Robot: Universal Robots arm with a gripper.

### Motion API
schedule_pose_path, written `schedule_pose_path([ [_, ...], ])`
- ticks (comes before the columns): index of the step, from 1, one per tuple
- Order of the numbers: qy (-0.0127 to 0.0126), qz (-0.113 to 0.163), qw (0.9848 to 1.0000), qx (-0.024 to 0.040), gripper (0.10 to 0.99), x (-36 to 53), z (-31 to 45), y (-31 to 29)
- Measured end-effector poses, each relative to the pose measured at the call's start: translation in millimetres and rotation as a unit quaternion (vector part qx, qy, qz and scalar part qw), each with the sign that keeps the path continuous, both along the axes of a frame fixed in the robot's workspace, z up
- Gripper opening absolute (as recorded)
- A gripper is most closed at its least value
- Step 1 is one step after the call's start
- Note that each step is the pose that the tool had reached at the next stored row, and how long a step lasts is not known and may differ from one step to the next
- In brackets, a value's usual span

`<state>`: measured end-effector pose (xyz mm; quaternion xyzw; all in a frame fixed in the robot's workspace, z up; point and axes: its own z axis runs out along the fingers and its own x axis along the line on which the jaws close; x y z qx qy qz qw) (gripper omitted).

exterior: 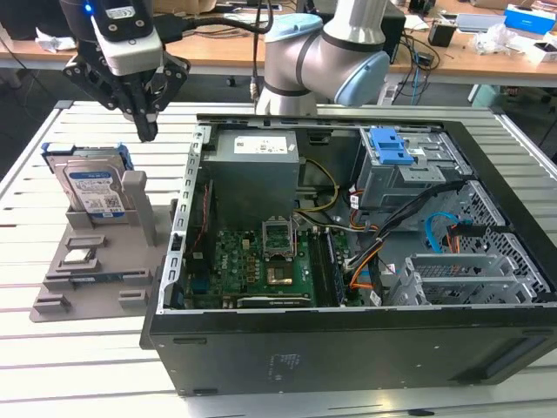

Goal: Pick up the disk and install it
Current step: 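Reach for the disk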

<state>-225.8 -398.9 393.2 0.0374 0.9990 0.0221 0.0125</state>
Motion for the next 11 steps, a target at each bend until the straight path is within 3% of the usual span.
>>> schedule_pose_path([
  [11,0.0,0.0,1.0,0.0,0.106,-25.5,-0.1,0.0],
])
